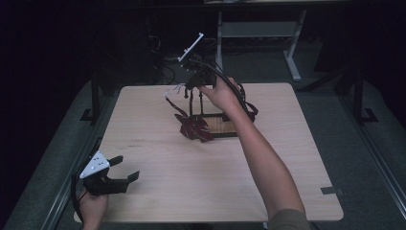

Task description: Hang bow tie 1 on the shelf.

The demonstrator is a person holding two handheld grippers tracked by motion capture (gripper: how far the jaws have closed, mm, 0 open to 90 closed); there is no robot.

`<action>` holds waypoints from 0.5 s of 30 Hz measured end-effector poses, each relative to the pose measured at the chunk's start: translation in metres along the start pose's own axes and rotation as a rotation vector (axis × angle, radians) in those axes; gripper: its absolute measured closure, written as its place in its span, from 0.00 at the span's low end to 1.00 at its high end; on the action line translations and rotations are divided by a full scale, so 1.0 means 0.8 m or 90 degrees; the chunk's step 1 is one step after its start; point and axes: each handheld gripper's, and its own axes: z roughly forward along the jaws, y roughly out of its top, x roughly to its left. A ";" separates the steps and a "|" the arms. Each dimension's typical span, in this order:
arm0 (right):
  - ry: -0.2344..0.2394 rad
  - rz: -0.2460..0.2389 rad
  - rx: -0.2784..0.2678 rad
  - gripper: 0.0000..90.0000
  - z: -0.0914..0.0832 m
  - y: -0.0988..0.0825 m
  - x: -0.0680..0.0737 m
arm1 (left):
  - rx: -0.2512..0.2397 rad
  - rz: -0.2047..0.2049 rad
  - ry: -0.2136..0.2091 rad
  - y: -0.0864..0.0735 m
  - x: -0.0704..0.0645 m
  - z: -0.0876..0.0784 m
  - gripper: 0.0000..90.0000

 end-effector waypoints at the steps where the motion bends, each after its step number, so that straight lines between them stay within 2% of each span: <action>1: -0.001 0.004 0.005 0.94 0.002 0.000 -0.002 | 0.001 0.000 0.001 0.000 0.000 -0.001 0.14; 8: -0.009 0.019 0.025 0.94 0.015 -0.008 -0.015 | -0.002 -0.002 0.002 -0.001 0.001 -0.001 0.14; 15: -0.009 0.028 0.042 0.93 0.028 -0.015 -0.017 | -0.001 0.001 0.002 0.000 0.000 -0.002 0.14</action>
